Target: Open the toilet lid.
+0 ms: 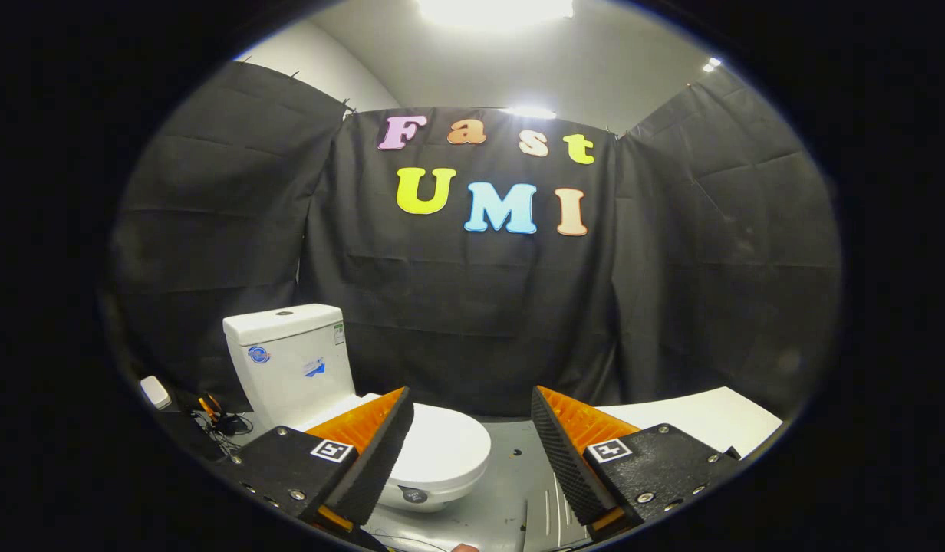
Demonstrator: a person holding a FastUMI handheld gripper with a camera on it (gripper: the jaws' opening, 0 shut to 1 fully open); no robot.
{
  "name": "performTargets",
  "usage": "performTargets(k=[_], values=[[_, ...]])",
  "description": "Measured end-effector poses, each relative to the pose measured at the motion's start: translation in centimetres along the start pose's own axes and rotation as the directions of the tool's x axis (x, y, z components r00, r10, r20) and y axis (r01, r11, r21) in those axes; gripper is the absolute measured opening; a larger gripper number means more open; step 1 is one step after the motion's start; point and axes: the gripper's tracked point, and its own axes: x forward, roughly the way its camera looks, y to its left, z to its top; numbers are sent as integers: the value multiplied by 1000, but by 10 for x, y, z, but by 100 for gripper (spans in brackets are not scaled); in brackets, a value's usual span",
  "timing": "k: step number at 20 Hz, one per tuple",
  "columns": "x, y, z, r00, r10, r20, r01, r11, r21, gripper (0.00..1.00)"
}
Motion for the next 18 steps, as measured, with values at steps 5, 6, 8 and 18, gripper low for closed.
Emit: performTargets(k=[5,6,8,18], values=[[3,-4,-7,1000,-3,-1,3,1000,29,95],[5,-5,-7,1000,-7,2,7,999,35,95],[6,-5,-10,1000,-9,6,8,999,53,95],[23,-4,-46,999,-20,-25,24,979,203,95]])
